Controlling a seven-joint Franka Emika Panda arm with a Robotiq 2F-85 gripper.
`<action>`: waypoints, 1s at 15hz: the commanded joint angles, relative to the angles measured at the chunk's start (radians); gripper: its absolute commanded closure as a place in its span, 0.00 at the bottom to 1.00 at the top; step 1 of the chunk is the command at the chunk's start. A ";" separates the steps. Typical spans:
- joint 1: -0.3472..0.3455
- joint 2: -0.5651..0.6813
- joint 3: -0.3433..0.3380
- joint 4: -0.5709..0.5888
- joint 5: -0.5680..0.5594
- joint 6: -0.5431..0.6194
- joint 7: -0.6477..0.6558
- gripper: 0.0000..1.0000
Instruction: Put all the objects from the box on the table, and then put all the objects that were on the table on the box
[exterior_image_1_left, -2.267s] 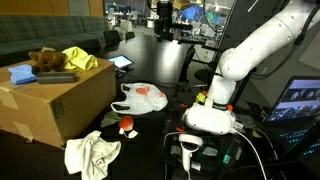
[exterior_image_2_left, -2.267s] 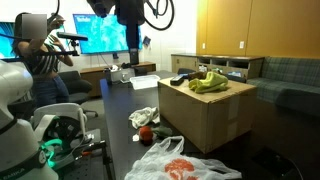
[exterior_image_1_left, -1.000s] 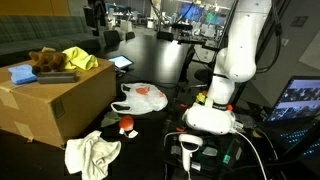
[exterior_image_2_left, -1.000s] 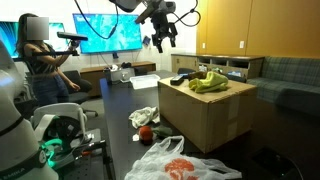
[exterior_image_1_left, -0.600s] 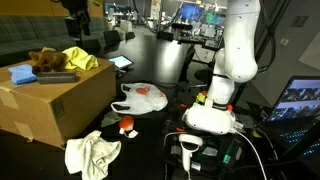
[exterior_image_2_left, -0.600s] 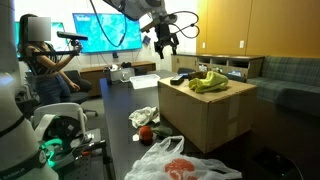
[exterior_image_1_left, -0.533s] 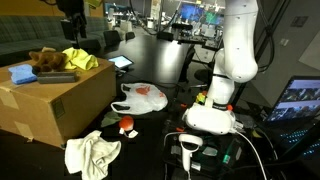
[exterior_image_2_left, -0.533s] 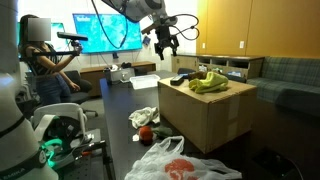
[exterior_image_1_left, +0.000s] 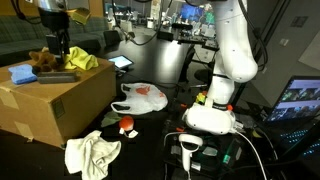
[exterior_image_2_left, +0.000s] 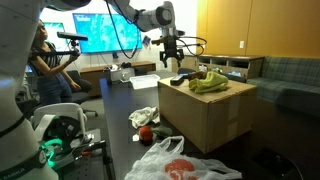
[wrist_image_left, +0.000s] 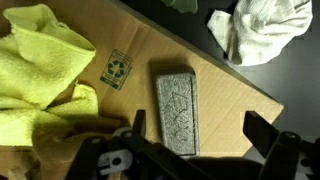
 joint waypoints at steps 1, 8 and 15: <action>-0.022 0.067 -0.001 0.064 0.091 0.029 -0.115 0.00; -0.027 0.145 -0.012 0.094 0.152 0.041 -0.160 0.00; 0.017 0.193 -0.055 0.111 0.084 0.078 -0.119 0.00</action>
